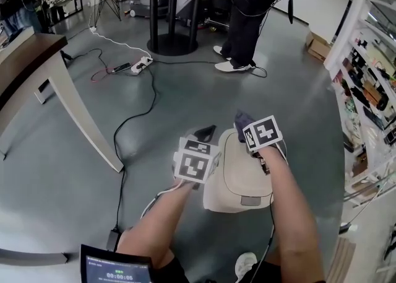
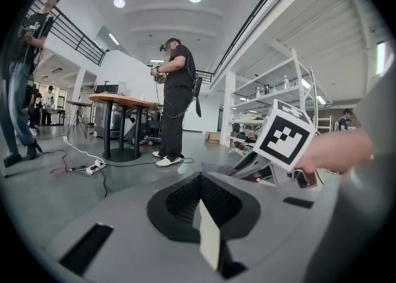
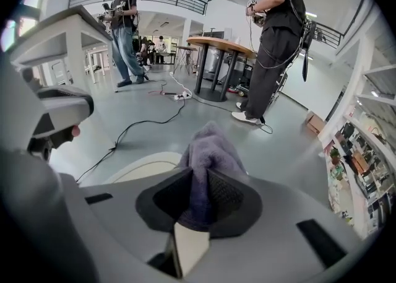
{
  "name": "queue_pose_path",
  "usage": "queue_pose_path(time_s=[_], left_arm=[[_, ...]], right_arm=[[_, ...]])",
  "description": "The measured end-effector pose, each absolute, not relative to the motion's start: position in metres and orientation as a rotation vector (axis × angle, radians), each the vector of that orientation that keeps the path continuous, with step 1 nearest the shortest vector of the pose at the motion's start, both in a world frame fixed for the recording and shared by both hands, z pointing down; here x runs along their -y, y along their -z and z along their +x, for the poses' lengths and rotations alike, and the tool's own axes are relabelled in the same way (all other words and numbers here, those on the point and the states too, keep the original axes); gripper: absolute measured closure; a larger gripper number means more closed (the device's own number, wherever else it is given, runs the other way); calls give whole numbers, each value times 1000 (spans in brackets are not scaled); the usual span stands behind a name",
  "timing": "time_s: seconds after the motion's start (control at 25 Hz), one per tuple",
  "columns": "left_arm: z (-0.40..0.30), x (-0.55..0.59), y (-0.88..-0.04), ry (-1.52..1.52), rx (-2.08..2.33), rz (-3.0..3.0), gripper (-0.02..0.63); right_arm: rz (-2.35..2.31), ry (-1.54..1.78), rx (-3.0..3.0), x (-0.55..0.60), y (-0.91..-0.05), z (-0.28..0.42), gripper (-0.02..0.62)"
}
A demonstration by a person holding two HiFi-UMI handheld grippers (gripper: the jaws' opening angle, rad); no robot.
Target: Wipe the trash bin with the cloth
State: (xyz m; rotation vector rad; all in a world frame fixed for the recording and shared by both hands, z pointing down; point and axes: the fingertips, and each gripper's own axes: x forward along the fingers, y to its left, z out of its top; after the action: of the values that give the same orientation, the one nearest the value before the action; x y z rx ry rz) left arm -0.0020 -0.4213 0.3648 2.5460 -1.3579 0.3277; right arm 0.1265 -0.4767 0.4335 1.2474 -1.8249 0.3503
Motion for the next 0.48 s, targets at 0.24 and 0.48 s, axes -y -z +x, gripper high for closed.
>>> queue_pose_path(time_s=[0.24, 0.48], left_arm=[[6, 419, -365, -333, 1346, 2567, 606], [14, 417, -367, -326, 1313, 2567, 606]], right_arm=[[1282, -361, 1808, 475, -434, 154, 526], [1308, -376, 1800, 475, -436, 180, 526]])
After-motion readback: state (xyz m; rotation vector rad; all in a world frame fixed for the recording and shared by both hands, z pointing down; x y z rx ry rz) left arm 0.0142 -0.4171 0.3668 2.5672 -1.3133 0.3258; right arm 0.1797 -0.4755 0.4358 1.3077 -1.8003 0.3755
